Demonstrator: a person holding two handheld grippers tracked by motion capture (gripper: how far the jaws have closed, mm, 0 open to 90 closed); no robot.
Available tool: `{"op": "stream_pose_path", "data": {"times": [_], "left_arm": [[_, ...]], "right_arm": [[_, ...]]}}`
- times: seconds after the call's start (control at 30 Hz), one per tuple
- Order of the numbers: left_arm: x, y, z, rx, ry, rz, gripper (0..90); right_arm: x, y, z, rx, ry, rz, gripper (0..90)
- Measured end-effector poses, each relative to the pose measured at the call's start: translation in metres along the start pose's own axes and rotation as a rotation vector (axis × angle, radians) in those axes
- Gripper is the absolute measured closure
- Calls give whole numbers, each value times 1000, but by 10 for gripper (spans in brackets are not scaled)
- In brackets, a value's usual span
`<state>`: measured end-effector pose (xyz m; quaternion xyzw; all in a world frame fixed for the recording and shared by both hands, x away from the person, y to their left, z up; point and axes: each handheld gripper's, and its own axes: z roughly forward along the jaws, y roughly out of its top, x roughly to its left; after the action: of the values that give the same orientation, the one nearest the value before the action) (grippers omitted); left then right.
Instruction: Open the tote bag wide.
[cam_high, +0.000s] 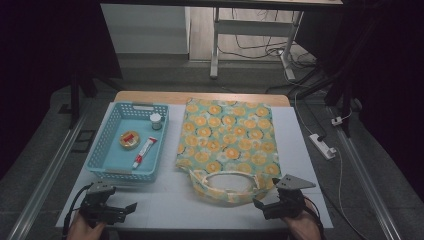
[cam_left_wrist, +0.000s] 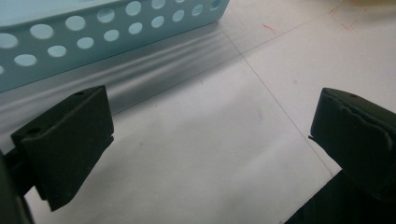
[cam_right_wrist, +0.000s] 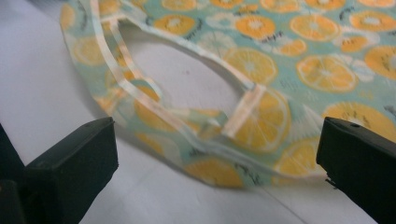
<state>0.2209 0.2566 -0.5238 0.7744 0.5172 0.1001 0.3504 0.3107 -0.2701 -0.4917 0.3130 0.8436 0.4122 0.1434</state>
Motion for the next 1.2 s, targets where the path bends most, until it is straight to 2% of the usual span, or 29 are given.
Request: {"op": "stream_pose_path", "data": {"times": [0.1, 0.3, 0.5, 0.77, 0.83, 1.2], "left_arm": [[0, 0, 0, -1, 2, -1, 0], [1, 0, 0, -5, -2, -6, 0], [-1, 0, 0, -2, 4, 9, 0], [-2, 0, 0, -3, 7, 15, 0], [-2, 0, 0, 0, 8, 17, 0], [-1, 0, 0, -3, 4, 13, 0]], "right_arm": [[3, 4, 3, -14, 18, -4, 0], [9, 7, 11, 25, 66, -24, 0], [16, 12, 19, 73, 118, -53, 0], [28, 22, 27, 95, 133, -84, 0], [32, 25, 33, 109, 137, -104, 0], [51, 35, 56, 143, 183, -143, 0]]}}
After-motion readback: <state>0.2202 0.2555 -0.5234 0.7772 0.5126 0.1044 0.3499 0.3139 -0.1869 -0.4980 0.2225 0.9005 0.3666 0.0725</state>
